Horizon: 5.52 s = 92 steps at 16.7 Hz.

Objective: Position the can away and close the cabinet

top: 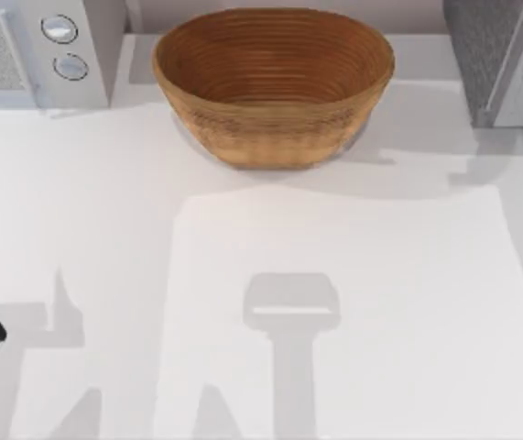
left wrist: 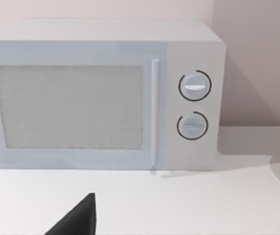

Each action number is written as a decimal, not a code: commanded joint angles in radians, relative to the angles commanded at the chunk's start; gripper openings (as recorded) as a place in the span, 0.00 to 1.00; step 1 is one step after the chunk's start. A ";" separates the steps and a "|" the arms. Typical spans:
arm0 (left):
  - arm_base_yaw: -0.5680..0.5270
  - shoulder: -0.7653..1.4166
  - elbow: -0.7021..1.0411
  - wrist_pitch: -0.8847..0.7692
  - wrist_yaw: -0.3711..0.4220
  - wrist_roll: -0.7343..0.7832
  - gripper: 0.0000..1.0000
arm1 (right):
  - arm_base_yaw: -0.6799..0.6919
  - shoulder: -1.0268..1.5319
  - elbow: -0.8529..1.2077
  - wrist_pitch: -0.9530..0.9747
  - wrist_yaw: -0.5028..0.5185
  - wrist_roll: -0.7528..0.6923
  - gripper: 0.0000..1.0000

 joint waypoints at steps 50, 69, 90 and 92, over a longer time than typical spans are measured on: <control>0.000 0.000 0.000 0.000 0.000 0.000 1.00 | -0.033 1.163 1.575 -0.390 -0.015 0.008 0.75; 0.000 0.000 0.000 0.000 0.000 0.000 1.00 | -0.036 0.964 1.361 -0.291 -0.055 -0.014 1.00; 0.000 0.000 0.000 0.000 0.000 0.000 1.00 | -0.124 -0.801 -1.031 0.267 -0.148 -0.026 1.00; 0.000 0.000 0.000 0.000 0.000 0.000 1.00 | -0.128 -0.877 -1.129 0.282 -0.143 -0.017 1.00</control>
